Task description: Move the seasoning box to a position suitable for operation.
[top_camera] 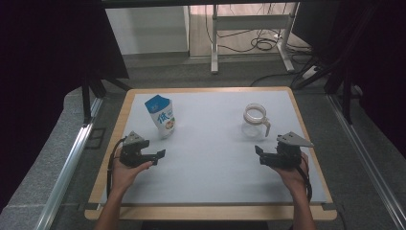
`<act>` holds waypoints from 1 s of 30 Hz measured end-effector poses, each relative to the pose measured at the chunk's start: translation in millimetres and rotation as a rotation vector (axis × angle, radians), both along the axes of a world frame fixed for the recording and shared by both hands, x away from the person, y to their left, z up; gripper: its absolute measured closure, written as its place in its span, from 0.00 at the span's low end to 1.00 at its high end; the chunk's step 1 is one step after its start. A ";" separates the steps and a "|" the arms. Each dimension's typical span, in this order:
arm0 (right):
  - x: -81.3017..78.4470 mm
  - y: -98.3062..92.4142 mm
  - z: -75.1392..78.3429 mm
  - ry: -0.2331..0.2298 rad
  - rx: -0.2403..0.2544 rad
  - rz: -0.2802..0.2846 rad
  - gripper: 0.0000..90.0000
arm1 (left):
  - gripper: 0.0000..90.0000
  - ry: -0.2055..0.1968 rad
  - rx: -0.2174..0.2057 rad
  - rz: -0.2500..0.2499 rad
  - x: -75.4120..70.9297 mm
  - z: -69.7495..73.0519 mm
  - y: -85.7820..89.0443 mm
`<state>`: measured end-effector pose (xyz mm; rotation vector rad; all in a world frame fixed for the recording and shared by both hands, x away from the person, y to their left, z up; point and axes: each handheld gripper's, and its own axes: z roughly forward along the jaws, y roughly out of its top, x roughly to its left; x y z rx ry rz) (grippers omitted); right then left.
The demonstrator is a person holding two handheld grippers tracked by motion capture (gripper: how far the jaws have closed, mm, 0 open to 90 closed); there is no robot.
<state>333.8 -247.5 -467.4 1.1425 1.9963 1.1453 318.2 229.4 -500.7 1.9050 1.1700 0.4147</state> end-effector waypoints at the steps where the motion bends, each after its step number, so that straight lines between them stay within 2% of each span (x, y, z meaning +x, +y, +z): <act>1: 1.3 -0.6 -1.0 0.003 0.007 0.004 0.08 | 0.21 0.001 0.000 -0.002 0.8 -1.1 0.0; 7: 3.4 -3.0 -6.1 0.016 0.024 0.007 0.09 | 0.21 0.004 -0.024 -0.015 1.2 -4.0 0.0; 9: 3.3 -2.9 -9.7 0.025 0.026 0.011 0.10 | 0.20 -0.005 0.002 -0.012 0.4 -3.9 -2.1; 12: 2.2 0.8 -9.2 0.025 0.008 0.024 0.10 | 0.20 -0.012 0.018 -0.009 -2.0 -2.4 -2.5; 18: -1.0 3.5 -7.0 0.015 -0.001 0.042 0.10 | 0.20 -0.014 0.017 -0.013 -6.3 -1.0 -1.8; 22: 0.2 2.9 -3.4 0.007 0.003 0.047 0.10 | 0.20 -0.015 0.015 -0.022 -8.9 0.6 -1.0; 25: 2.9 3.2 2.1 -0.003 0.003 0.050 0.10 | 0.20 -0.011 -0.004 -0.027 -8.9 1.8 0.7; 30: 14.8 0.9 15.0 -0.023 0.016 0.039 0.10 | 0.20 -0.006 -0.010 -0.049 -6.8 1.8 -3.0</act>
